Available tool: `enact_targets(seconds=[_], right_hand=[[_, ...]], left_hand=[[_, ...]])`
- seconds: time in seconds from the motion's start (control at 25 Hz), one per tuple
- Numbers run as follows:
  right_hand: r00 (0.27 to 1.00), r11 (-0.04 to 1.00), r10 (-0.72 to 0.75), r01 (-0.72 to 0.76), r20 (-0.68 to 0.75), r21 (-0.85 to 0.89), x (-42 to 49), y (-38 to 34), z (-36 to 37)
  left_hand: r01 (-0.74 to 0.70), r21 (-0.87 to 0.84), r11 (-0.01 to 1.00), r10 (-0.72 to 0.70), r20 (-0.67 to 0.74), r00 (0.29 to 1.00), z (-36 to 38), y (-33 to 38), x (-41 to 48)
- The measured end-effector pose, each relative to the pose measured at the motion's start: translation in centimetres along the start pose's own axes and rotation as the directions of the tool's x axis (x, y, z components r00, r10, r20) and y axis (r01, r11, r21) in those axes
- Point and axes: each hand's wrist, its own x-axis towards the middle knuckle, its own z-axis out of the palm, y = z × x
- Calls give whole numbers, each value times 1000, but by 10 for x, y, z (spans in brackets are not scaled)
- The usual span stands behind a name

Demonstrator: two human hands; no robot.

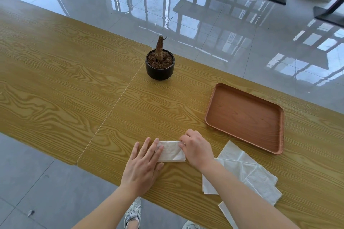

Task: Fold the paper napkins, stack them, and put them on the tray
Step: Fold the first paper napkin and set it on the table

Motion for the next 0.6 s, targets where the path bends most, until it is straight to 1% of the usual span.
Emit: enact_targets(seconds=[0.2,0.28,0.36,0.44,0.52,0.56,0.6], right_hand=[[999,997,50,-51,22,58,1,-1,-5],[997,996,58,-61,46,62,2,-3,-8],[993,989,90,-98,75,107,3,-4,-12],[978,965,172,-191,116,180,2,0,-16],[946,915,277,-313,167,256,-3,5,-18],[923,872,335,-380,188,308,-7,7,-17],[891,804,402,-453,208,385,-11,9,-16]], left_hand=[[15,-15,1000,-15,-43,999,7,0,0],[27,-44,999,-29,-62,998,7,0,0],[64,-97,993,-72,-76,995,4,1,0],[126,-166,978,-142,-89,986,1,5,1],[195,-254,947,-225,-96,970,-4,13,2],[213,-299,930,-255,-108,961,-7,19,2],[222,-339,914,-279,-128,952,-11,25,3]])
